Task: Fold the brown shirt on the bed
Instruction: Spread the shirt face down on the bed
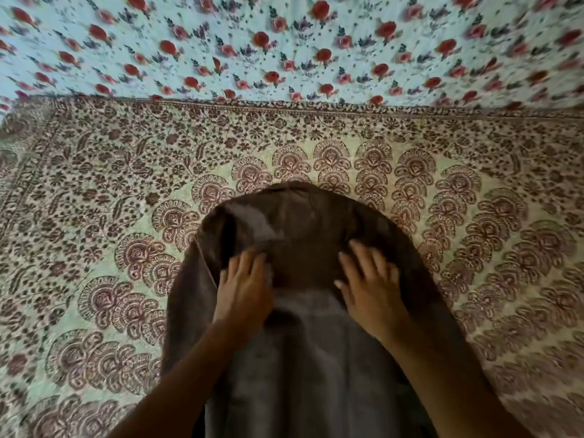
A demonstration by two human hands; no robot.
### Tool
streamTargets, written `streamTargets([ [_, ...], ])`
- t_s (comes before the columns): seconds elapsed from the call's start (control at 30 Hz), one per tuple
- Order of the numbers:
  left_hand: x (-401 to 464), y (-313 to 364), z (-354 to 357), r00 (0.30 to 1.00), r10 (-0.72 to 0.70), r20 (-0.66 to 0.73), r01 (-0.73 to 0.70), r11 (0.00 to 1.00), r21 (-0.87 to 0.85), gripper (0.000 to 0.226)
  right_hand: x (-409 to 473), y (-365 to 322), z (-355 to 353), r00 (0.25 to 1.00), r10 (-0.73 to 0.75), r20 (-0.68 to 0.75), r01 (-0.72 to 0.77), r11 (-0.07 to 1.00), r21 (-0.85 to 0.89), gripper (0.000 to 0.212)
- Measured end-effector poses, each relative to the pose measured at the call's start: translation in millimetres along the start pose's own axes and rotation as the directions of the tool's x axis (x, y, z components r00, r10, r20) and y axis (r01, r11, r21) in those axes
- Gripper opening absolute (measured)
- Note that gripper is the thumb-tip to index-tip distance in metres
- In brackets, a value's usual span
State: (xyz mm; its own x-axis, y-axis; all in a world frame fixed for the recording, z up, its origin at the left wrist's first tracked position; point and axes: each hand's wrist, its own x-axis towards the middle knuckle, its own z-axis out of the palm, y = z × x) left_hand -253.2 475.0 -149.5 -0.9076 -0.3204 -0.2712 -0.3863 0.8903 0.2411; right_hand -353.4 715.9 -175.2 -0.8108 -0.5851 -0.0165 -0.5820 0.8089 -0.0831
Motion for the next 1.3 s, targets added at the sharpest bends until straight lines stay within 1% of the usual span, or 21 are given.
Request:
streamTargets([
  [0.07, -14, -4, 23, 0.998, 0.035, 0.057, -0.038, 0.998, 0.052, 0.068, -25, 2, 19, 0.984, -0.112, 0.136, 0.112, 0.994, 0.008, 0.062],
  [0.1, -18, -8, 26, 0.999, 0.018, 0.043, -0.021, 0.998, 0.064, 0.072, -30, 8, 19, 0.986, -0.083, 0.146, 0.081, 0.997, 0.019, 0.064],
  [0.23, -23, -21, 46, 0.999, 0.044, -0.002, -0.043, 0.996, 0.076, 0.075, -38, 30, 24, 0.964, 0.228, 0.137, -0.237, 0.970, 0.050, 0.068],
  [0.3, -29, -18, 48, 0.999, 0.032, -0.002, -0.032, 0.998, 0.046, 0.074, -43, 25, 18, 0.950, 0.285, 0.125, -0.291, 0.956, 0.034, 0.071],
  [0.4, -68, -3, 54, 0.999, 0.033, -0.028, -0.033, 0.999, -0.014, 0.072, -74, -9, 7, 0.972, 0.221, 0.079, -0.223, 0.975, 0.019, 0.073],
  [0.47, -107, 0, 66, 0.998, 0.057, -0.009, -0.057, 0.998, -0.010, 0.073, -113, -36, 10, 0.987, 0.104, 0.123, -0.113, 0.991, 0.073, 0.075],
  [0.53, -155, -3, 82, 0.996, 0.083, 0.018, -0.084, 0.996, 0.031, 0.074, -164, -54, 19, 0.981, -0.032, 0.192, 0.021, 0.998, 0.058, 0.075],
  [0.57, -171, -7, 87, 0.997, 0.079, 0.019, -0.079, 0.996, 0.041, 0.074, -181, -52, 24, 0.980, -0.042, 0.195, 0.033, 0.998, 0.047, 0.074],
  [0.63, -194, -13, 91, 0.999, 0.033, 0.001, -0.033, 0.999, 0.029, 0.075, -198, -39, 25, 0.981, 0.089, 0.173, -0.094, 0.995, 0.019, 0.072],
  [0.73, -237, -26, 97, 1.000, -0.024, 0.003, 0.024, 0.999, 0.043, 0.076, -222, -40, 23, 0.925, 0.345, 0.156, -0.347, 0.938, -0.021, 0.071],
  [0.77, -250, -30, 99, 0.999, -0.036, 0.006, 0.035, 0.999, 0.036, 0.076, -233, -48, 23, 0.916, 0.367, 0.160, -0.367, 0.930, -0.031, 0.072],
  [0.8, -260, -34, 100, 0.999, -0.039, 0.013, 0.039, 0.999, 0.021, 0.076, -242, -56, 24, 0.927, 0.330, 0.179, -0.330, 0.943, -0.035, 0.072],
  [0.87, -281, -40, 99, 0.999, -0.045, 0.023, 0.045, 0.999, -0.014, 0.075, -273, -75, 24, 0.960, 0.149, 0.237, -0.153, 0.988, -0.001, 0.071],
  [0.9, -289, -44, 98, 0.998, -0.059, 0.034, 0.061, 0.997, -0.037, 0.075, -289, -81, 23, 0.961, 0.101, 0.257, -0.108, 0.994, 0.013, 0.070],
  [0.93, -298, -47, 96, 0.995, -0.082, 0.051, 0.085, 0.994, -0.064, 0.076, -307, -85, 22, 0.957, 0.122, 0.263, -0.130, 0.991, 0.011, 0.068],
  [1.03, -320, -51, 91, 0.984, -0.155, 0.083, 0.164, 0.980, -0.116, 0.080, -352, -97, 16, 0.875, 0.413, 0.253, -0.432, 0.902, 0.023, 0.065],
  [1.07, -328, -50, 88, 0.981, -0.178, 0.083, 0.187, 0.975, -0.120, 0.080, -366, -102, 14, 0.848, 0.464, 0.257, -0.486, 0.874, 0.026, 0.067],
  [1.13, -337, -49, 80, 0.978, -0.205, 0.046, 0.208, 0.972, -0.105, 0.068, -394, -111, 10, 0.834, 0.486, 0.262, -0.506, 0.863, 0.008, 0.072],
  [1.17, -342, -51, 77, 0.978, -0.202, 0.050, 0.207, 0.974, -0.098, 0.057, -407, -116, 9, 0.820, 0.513, 0.253, -0.528, 0.849, -0.008, 0.072],
  [1.23, -355, -58, 72, 0.975, -0.168, 0.144, 0.178, 0.983, -0.054, 0.040, -433, -126, 7, 0.744, 0.630, 0.222, -0.647, 0.762, 0.007, 0.069],
  [1.3, -368, -70, 67, 0.968, -0.107, 0.228, 0.089, 0.992, 0.088, 0.040, -459, -134, 8, 0.656, 0.728, 0.196, -0.751, 0.656, 0.078, 0.059],
])
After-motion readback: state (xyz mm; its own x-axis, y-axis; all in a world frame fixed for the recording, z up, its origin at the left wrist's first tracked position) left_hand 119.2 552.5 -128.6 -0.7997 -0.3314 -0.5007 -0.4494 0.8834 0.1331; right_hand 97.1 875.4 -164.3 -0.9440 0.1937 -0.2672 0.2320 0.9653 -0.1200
